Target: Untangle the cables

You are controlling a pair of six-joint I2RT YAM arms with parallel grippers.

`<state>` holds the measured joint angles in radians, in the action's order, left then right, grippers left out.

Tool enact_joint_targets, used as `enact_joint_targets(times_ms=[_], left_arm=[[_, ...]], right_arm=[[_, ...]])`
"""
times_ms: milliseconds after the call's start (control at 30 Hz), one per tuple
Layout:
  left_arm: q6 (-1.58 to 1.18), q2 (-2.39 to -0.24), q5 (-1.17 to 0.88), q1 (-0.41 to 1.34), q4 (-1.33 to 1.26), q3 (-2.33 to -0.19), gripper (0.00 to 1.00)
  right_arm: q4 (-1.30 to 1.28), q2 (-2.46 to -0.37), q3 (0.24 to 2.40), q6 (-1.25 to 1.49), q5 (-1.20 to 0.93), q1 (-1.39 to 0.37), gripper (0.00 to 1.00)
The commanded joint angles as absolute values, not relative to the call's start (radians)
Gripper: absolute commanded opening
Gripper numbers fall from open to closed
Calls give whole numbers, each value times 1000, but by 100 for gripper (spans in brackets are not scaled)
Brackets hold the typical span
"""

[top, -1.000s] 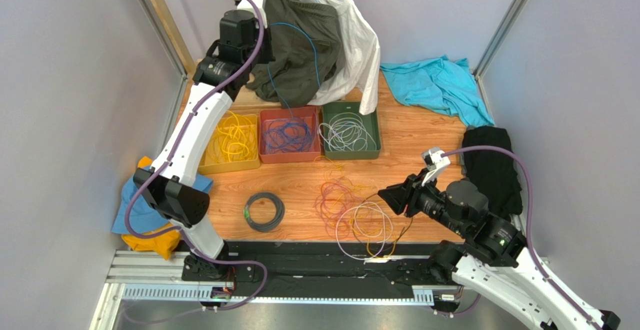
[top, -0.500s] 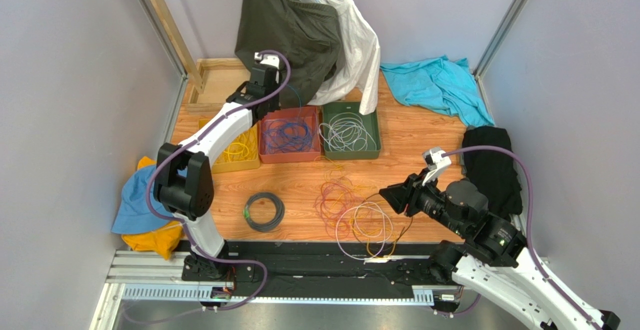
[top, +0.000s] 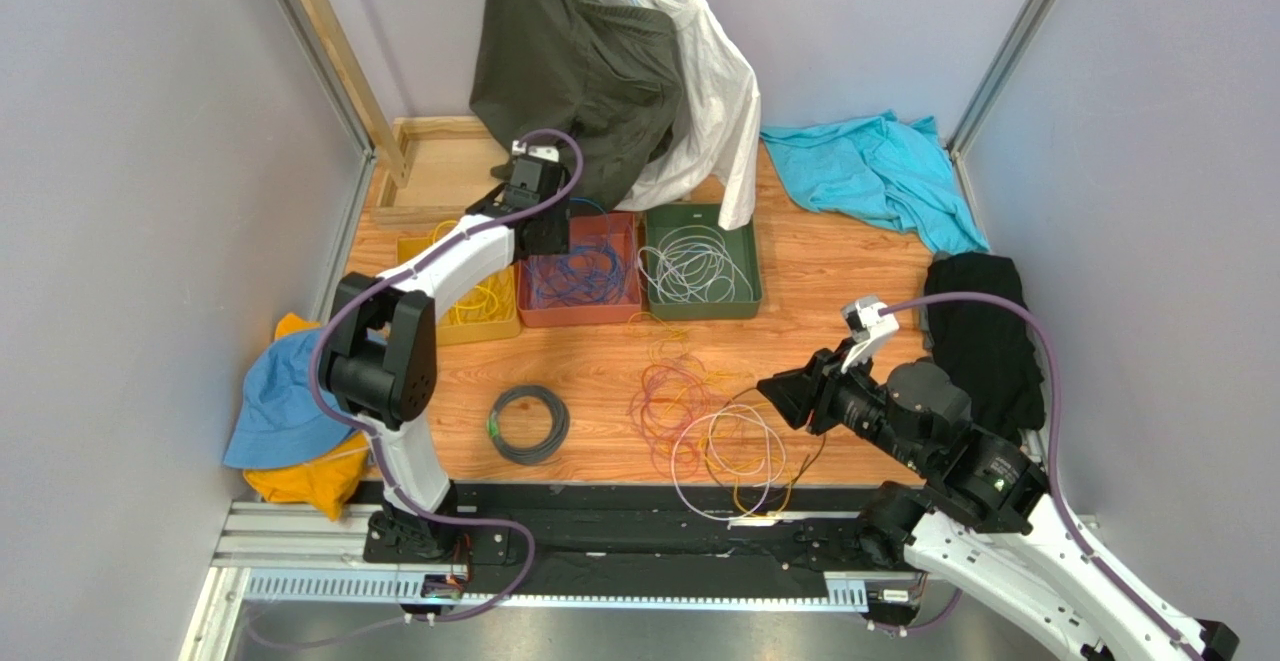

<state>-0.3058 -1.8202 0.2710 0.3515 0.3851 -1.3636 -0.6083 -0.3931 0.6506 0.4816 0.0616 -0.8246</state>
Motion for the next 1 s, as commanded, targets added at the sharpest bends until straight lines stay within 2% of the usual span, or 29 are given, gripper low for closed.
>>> enact_joint_targets(times_ms=[0,267,467,567,667,767,867,900,967], left_arm=[[-386,-1643,290,350,403,-1254,99],[-393,-1390,353,393,385,-1147,99],[-374,-1296,462,417,292,-1097,99],[-329,-1351,518,410,223,-1123,99],[-310,-1506,526,376,245,-1270,99],[-316,-1654,500,332,271,-1437,95],[-330,-1774,430,279,284,-1572,84],[-327,-1804,419,270,296,-1633,75],[-305,-1888,374,255,310,-1689,63]], right_arm=[[-558,-397,643,472,58,-830,36],[-545,-403,638,476,52,-830,36],[-557,-393,634,489,58,-830,36],[-560,-393,632,492,61,-830,35],[-558,-400,634,495,64,-830,35],[-561,-417,640,497,72,-830,35],[-568,-436,644,494,78,-830,35],[-569,-440,646,492,81,-830,35],[-571,-455,649,486,92,-830,35]])
